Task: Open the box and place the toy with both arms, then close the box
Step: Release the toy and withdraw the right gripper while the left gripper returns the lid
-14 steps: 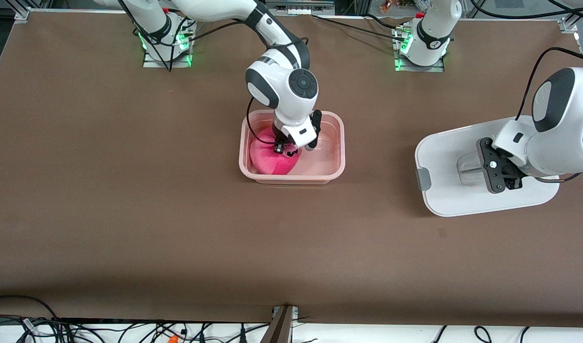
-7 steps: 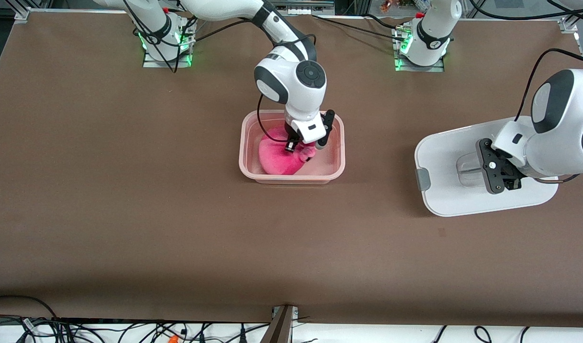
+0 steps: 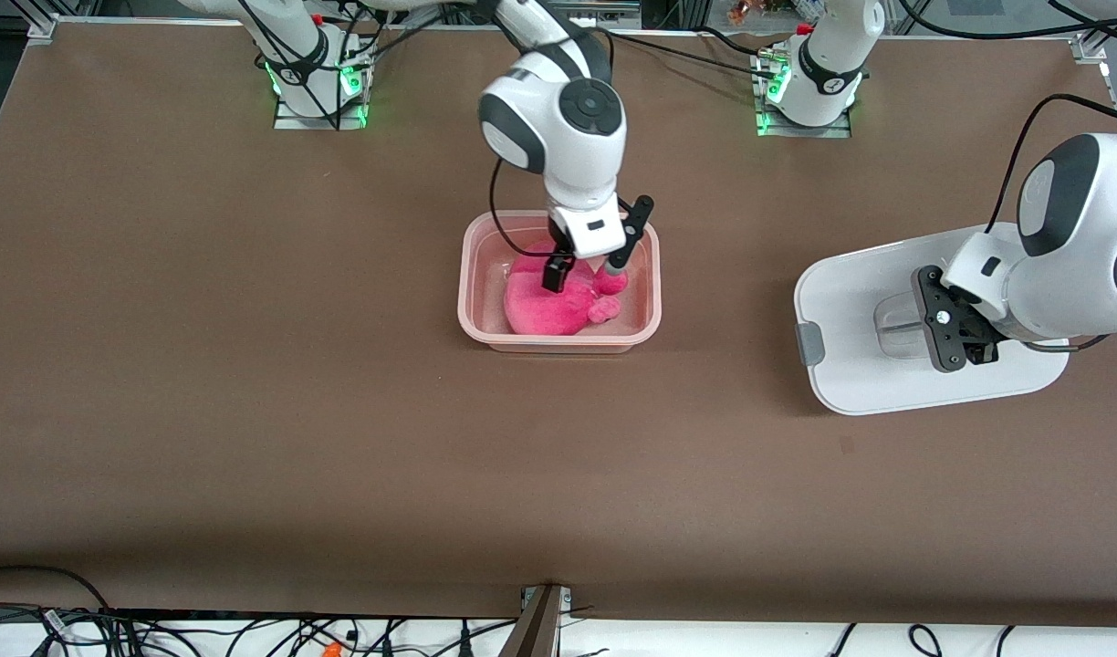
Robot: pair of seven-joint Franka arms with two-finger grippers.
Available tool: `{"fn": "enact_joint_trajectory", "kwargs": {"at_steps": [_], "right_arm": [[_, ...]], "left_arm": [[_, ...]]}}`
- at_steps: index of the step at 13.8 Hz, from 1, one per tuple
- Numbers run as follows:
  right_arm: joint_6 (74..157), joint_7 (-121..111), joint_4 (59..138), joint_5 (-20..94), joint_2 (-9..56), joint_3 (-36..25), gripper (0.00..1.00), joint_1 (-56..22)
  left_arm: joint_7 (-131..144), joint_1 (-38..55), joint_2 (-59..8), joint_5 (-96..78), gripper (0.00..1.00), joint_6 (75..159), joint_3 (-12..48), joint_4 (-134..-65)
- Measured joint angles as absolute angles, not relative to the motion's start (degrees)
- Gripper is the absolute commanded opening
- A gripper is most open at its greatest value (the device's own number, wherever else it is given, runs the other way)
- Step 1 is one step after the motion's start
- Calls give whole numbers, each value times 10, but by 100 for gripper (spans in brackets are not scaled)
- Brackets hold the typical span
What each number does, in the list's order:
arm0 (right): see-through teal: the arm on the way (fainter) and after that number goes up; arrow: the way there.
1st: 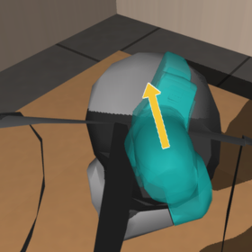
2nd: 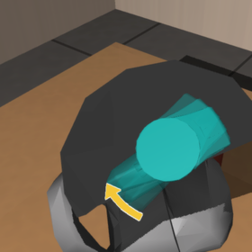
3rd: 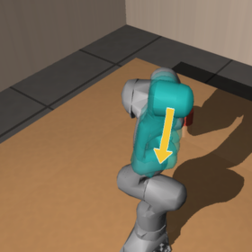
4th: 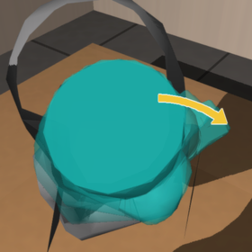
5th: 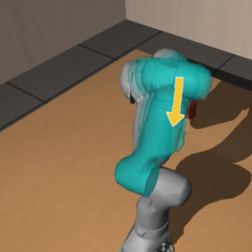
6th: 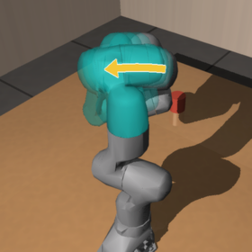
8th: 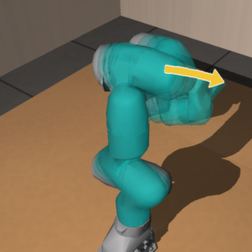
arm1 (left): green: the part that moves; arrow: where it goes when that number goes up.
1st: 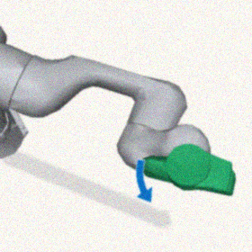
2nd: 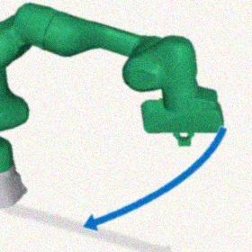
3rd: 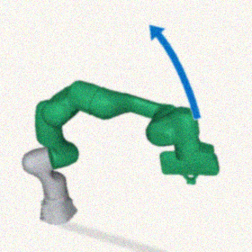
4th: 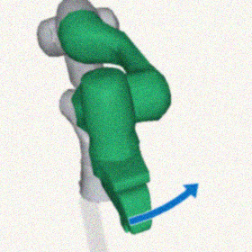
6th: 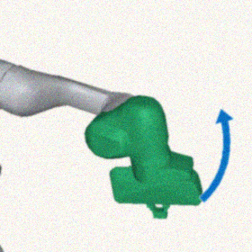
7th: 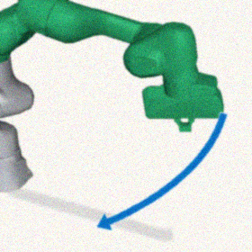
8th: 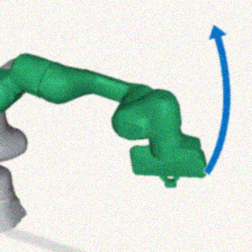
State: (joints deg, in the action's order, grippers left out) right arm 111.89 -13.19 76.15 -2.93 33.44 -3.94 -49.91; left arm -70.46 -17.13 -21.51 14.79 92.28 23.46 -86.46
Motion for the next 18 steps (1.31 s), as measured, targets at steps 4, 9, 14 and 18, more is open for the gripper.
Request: {"fn": "enact_joint_trajectory", "kwargs": {"at_steps": [4, 9, 14, 18], "right_arm": [[1083, -160, 759, 27, 233, -87, 100, -396], [944, -160, 764, 139, 138, -210, 100, -361], [881, -42, 859, 74, 5, -245, 100, -350], [846, 20, 885, 2, -31, -114, 100, -233]], "left_arm": [[-705, -171, -216, 148, 0, 923, 235, -864], [-706, -169, -220, 127, 0, 922, 240, -864], [-706, -161, -220, 0, 0, 922, 295, -860], [-680, -137, -220, -41, 0, 947, 364, -856]]}}
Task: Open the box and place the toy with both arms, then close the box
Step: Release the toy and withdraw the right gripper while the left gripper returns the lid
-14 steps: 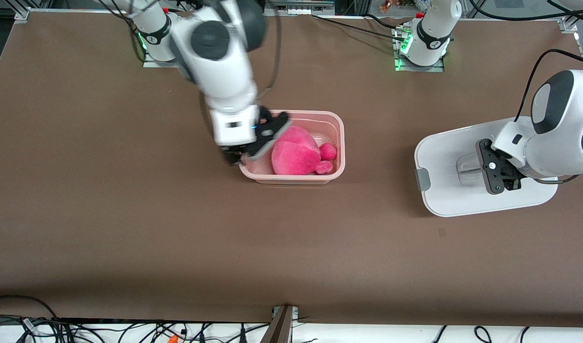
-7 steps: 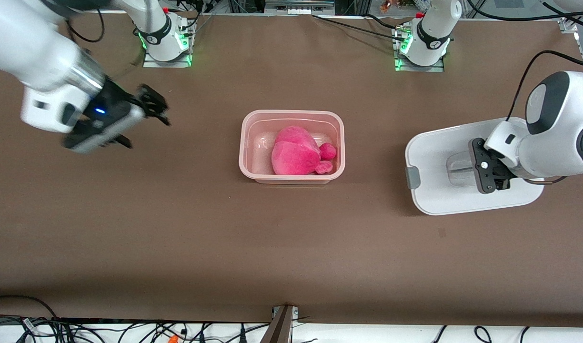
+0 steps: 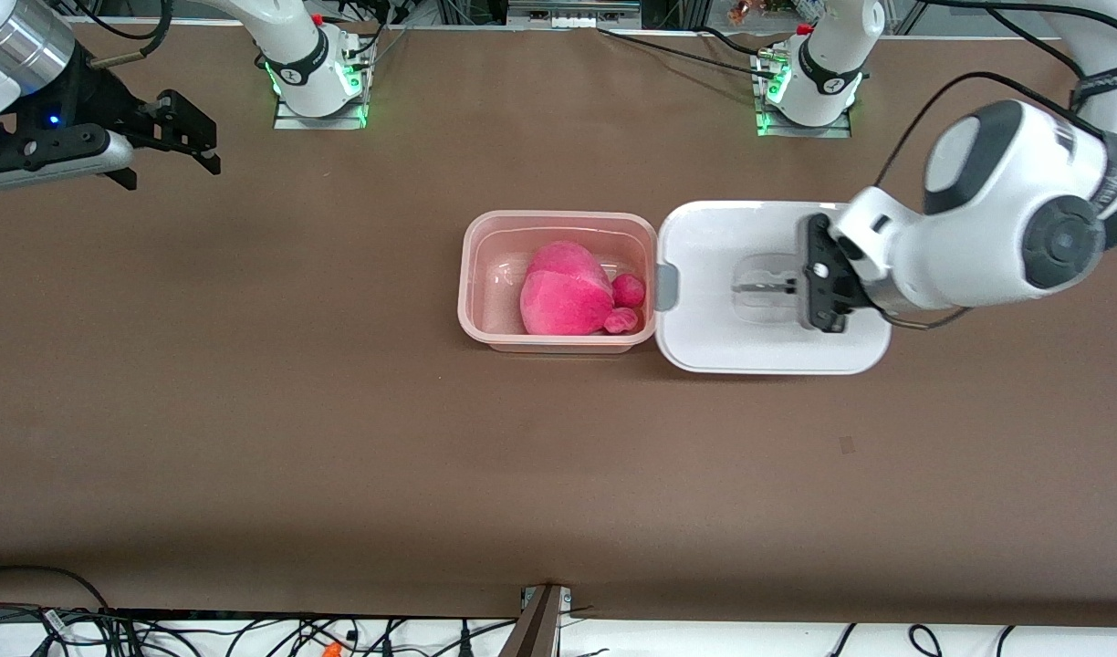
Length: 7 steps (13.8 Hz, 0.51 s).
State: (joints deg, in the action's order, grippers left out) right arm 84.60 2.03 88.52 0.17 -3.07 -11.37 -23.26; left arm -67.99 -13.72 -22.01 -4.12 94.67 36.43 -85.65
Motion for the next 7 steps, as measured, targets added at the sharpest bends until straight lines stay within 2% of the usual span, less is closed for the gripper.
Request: {"fn": "enact_joint_trajectory", "kwargs": {"at_steps": [2, 3, 7], "right_arm": [[843, 20, 888, -12, -31, -33, 100, -148], [843, 20, 889, -13, -31, -13, 100, -127], [845, 27, 890, -13, -31, -3, 100, -116]], "left_arm": [[-659, -83, -221, -43, 0, 1005, 373, -856], [-631, -52, -221, -43, 0, 1028, 374, -857], [-490, 54, -224, 22, 0, 1098, 375, -874]]}}
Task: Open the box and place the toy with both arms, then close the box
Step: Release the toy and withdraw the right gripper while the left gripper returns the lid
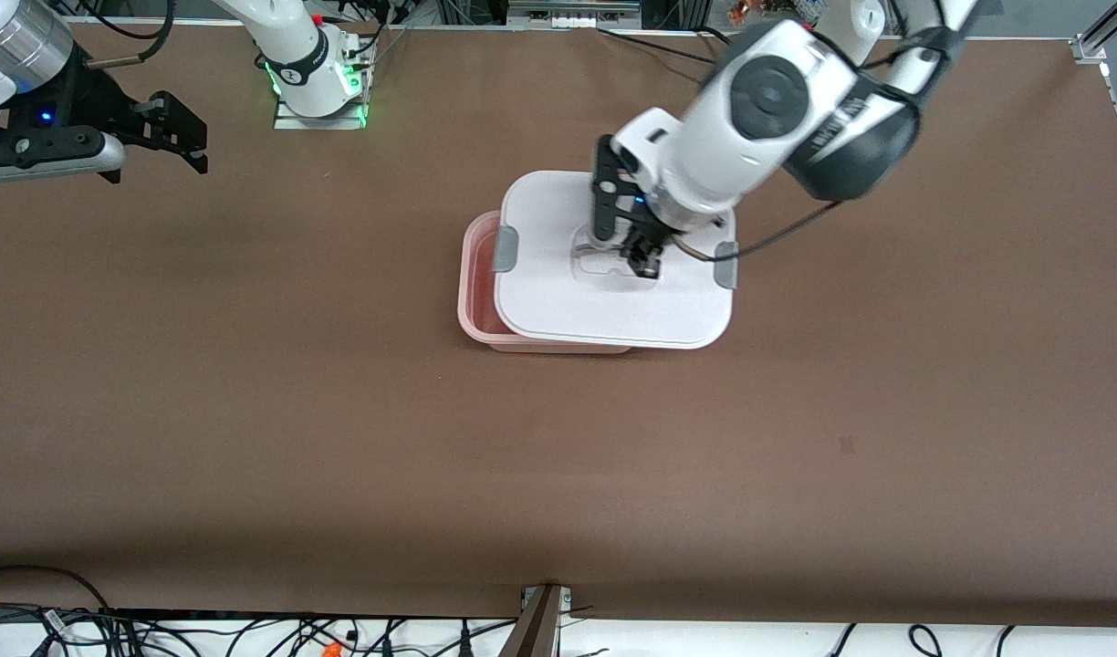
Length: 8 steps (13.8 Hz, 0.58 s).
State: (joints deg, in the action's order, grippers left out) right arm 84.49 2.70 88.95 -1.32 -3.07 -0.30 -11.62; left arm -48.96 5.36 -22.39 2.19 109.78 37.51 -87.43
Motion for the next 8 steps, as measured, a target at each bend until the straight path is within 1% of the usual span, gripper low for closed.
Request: {"fn": "enact_joint_trajectory", "kwargs": {"at_steps": [3, 8], "right_arm": [[851, 28, 890, -13, -27, -3, 100, -111], [854, 27, 890, -13, -13, 0, 100, -109]], "left_arm": [[-433, 84, -230, 55, 0, 1189, 375, -928], [-382, 99, -240, 106, 0, 1298, 374, -1011]]}}
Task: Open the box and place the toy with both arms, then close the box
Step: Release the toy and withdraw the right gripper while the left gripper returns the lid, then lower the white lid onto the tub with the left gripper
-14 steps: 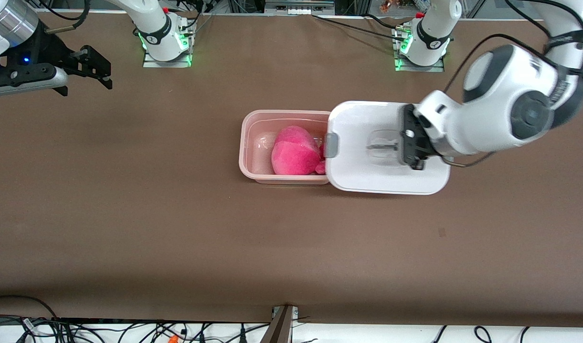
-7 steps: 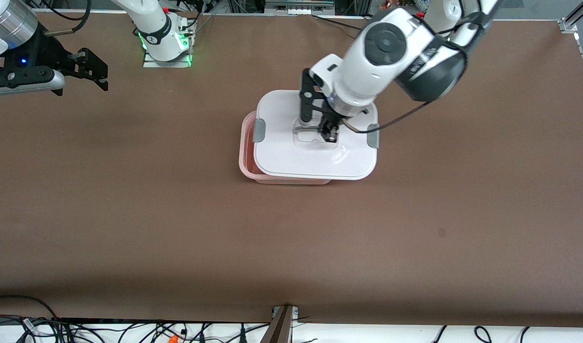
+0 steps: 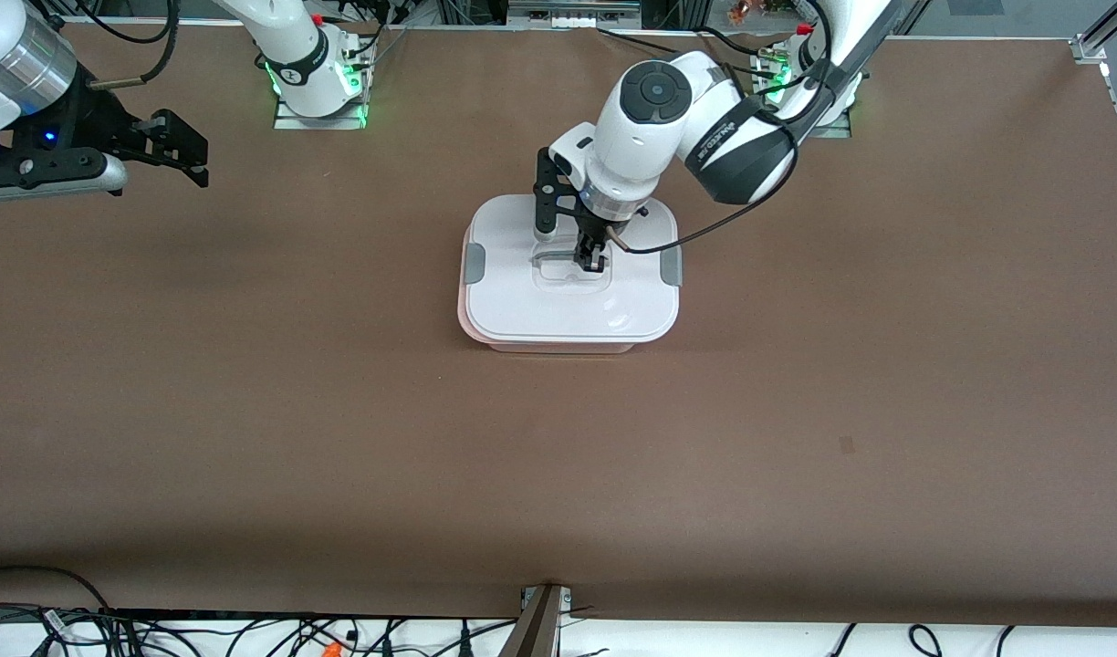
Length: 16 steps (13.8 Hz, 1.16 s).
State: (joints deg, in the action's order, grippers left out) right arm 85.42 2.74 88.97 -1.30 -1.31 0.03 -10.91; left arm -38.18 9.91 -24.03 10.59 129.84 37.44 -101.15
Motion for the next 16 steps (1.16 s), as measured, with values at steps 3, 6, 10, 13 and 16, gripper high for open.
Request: {"fn": "enact_joint_trajectory", "kwargs": {"at_steps": [3, 6, 10, 13, 16], "right_arm": [[856, 27, 890, -13, -1, 0, 100, -109], [858, 27, 890, -13, 4, 0, 100, -109], [858, 27, 890, -13, 6, 0, 100, -107], [858, 27, 890, -13, 6, 0, 100, -107], [858, 27, 890, -13, 6, 0, 100, -107]], "left_arm": [[-339, 108, -249, 143, 0, 1339, 374, -1037], [-332, 110, -255, 151, 0, 1344, 374, -1038], [-331, 110, -255, 151, 0, 1344, 373, -1038], [-330, 110, -261, 155, 0, 1349, 371, -1038], [-330, 110, -261, 156, 0, 1350, 371, -1038]]}}
